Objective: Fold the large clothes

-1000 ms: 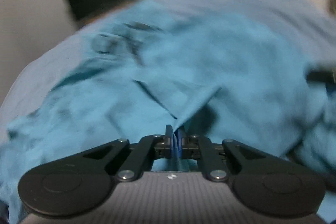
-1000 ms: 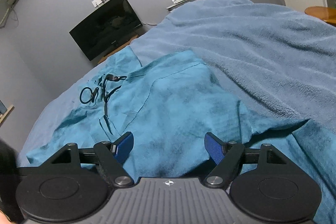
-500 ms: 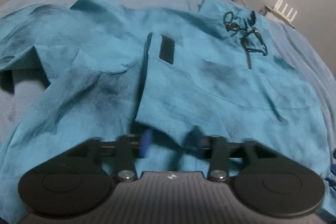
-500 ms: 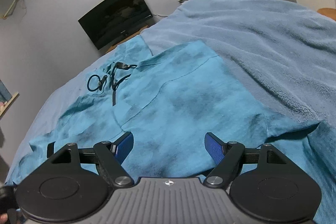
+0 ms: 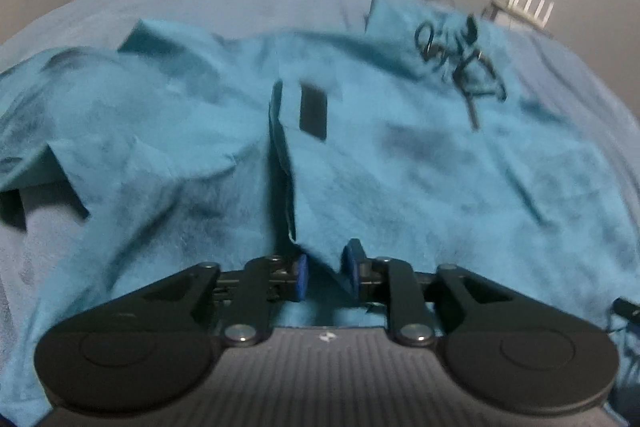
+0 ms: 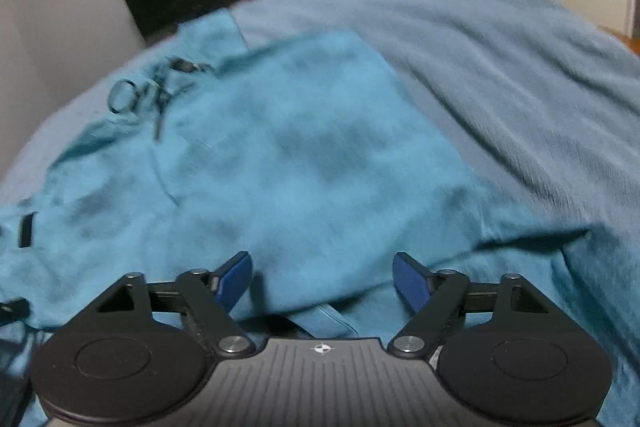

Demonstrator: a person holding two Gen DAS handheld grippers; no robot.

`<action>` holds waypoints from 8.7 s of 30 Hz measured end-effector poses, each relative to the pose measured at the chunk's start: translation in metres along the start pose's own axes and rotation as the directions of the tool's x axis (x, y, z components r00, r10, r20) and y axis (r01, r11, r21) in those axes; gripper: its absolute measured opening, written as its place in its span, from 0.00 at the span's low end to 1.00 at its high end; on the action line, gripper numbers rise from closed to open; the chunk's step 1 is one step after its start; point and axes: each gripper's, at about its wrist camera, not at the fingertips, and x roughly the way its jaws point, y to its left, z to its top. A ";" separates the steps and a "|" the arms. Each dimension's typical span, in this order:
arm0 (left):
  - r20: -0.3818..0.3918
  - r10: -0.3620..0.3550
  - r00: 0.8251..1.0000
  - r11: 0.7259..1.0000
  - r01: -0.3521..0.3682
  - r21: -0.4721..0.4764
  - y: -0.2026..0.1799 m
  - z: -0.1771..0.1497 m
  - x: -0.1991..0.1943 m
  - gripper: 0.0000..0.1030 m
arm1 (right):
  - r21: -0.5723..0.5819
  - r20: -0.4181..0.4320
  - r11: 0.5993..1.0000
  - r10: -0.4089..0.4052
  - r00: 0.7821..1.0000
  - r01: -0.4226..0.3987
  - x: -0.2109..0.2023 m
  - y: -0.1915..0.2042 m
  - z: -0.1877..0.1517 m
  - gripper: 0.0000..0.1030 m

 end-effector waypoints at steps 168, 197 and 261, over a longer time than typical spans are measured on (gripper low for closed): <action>-0.187 -0.392 0.901 0.744 0.430 0.512 0.093 -0.040 -0.227 0.91 | -0.633 -0.037 0.741 0.262 0.964 -0.225 -0.294 -0.101 0.000 0.84; -0.331 -0.407 0.851 0.405 0.493 0.770 0.042 -0.092 -0.248 0.91 | -0.935 -0.227 0.217 0.249 0.942 -0.282 -0.328 -0.059 -0.082 0.90; 0.177 -0.057 0.983 0.918 -0.018 0.396 -0.014 0.044 -0.001 0.84 | -0.526 0.226 0.843 0.266 0.937 -0.112 0.003 0.057 0.037 0.67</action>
